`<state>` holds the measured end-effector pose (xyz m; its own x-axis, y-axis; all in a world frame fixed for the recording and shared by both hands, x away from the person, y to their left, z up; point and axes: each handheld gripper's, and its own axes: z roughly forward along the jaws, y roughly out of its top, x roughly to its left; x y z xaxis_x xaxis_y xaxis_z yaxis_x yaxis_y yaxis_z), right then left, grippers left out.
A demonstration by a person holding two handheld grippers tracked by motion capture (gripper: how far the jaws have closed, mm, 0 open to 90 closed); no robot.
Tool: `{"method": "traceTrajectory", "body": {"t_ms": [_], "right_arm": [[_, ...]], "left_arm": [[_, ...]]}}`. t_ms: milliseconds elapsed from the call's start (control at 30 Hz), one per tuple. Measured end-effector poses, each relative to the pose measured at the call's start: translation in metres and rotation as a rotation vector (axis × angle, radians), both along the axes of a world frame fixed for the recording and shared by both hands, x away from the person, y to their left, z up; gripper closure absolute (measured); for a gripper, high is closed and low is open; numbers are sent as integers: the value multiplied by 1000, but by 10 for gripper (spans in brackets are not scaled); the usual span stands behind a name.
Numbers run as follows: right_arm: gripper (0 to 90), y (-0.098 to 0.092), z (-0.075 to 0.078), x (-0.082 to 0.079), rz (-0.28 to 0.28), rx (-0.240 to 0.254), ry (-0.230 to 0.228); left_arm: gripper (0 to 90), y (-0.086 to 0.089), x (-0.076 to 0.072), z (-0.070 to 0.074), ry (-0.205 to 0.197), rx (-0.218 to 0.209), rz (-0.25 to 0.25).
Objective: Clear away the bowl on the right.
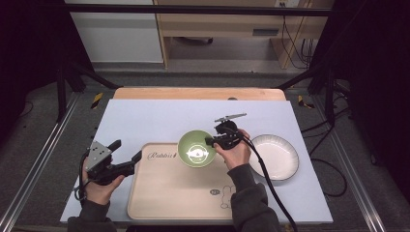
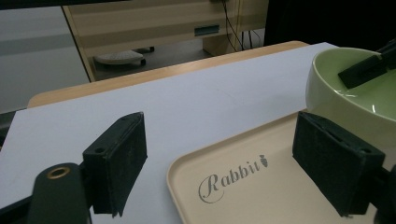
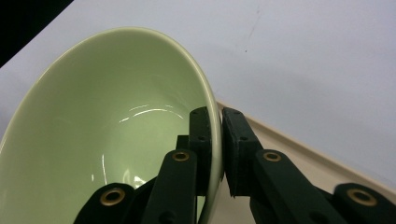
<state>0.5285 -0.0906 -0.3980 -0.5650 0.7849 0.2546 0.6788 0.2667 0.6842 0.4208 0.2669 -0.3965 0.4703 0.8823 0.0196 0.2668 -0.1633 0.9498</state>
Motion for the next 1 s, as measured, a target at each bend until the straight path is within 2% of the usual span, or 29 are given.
{"method": "traceTrajectory", "body": {"t_ms": [267, 1000], "right_arm": [[833, 4, -7, 4, 1, 2, 17], [833, 16, -29, 12, -7, -37, 60]], "left_arm": [[173, 0, 1, -1, 3, 1, 0], [174, 0, 1, -1, 3, 1, -1]]}}
